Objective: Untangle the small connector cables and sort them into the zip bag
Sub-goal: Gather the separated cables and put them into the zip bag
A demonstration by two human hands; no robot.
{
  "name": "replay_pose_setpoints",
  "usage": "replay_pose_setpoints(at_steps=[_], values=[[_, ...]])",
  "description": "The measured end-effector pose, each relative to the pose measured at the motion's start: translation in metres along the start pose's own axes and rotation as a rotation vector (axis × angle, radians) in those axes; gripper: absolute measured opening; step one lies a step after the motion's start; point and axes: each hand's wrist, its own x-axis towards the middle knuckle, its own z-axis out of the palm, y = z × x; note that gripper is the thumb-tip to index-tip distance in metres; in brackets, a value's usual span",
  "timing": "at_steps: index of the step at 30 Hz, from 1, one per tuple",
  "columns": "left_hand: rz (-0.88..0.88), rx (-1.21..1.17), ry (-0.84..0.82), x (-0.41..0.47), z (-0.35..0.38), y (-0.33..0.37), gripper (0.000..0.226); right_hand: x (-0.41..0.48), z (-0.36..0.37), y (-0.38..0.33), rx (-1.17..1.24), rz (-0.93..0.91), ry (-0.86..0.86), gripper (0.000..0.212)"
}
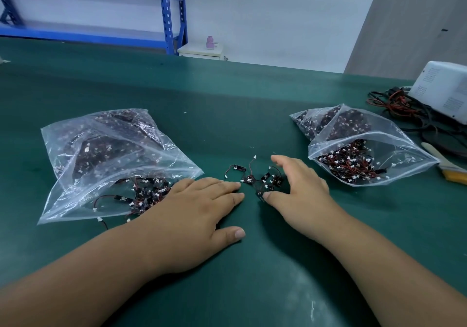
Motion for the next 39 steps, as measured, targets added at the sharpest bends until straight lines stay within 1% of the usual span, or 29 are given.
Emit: replay_pose_setpoints(at_steps=[2, 6, 9, 13, 18, 20, 23, 25, 31, 35, 39], values=[[0.006, -0.015, 0.003, 0.002, -0.001, -0.001, 0.080, 0.001, -0.001, 0.000, 0.025, 0.019, 0.004, 0.075], [0.017, -0.043, -0.026, 0.010, -0.001, -0.002, 0.081, 0.000, 0.002, -0.003, -0.080, 0.008, -0.009, 0.080], [0.021, -0.023, -0.022, 0.011, 0.002, -0.003, 0.082, 0.001, 0.002, -0.002, -0.103, 0.016, -0.031, 0.080], [0.030, -0.009, 0.025, 0.008, 0.003, -0.004, 0.082, 0.003, 0.004, -0.001, -0.127, 0.023, -0.065, 0.078], [0.025, -0.012, 0.038, 0.007, 0.002, -0.002, 0.082, 0.005, 0.003, 0.000, -0.140, 0.057, -0.098, 0.077], [0.018, -0.007, 0.036, 0.006, 0.002, -0.002, 0.083, 0.005, 0.003, 0.000, -0.136, 0.060, -0.094, 0.073], [0.009, -0.002, 0.034, 0.006, 0.002, -0.002, 0.083, 0.003, 0.002, 0.001, -0.088, 0.033, -0.070, 0.062], [0.003, 0.004, 0.031, 0.006, 0.002, -0.002, 0.082, 0.001, 0.000, 0.000, -0.056, 0.015, -0.072, 0.059], [-0.005, 0.010, 0.017, 0.005, 0.002, -0.002, 0.081, -0.002, -0.007, -0.002, -0.021, 0.013, -0.124, 0.066], [-0.008, 0.013, 0.013, 0.004, 0.001, -0.001, 0.083, -0.003, -0.013, -0.002, 0.121, 0.051, -0.121, 0.069], [-0.015, 0.033, 0.009, -0.001, 0.000, 0.000, 0.079, -0.002, -0.016, 0.006, 0.199, 0.063, -0.122, 0.068]])
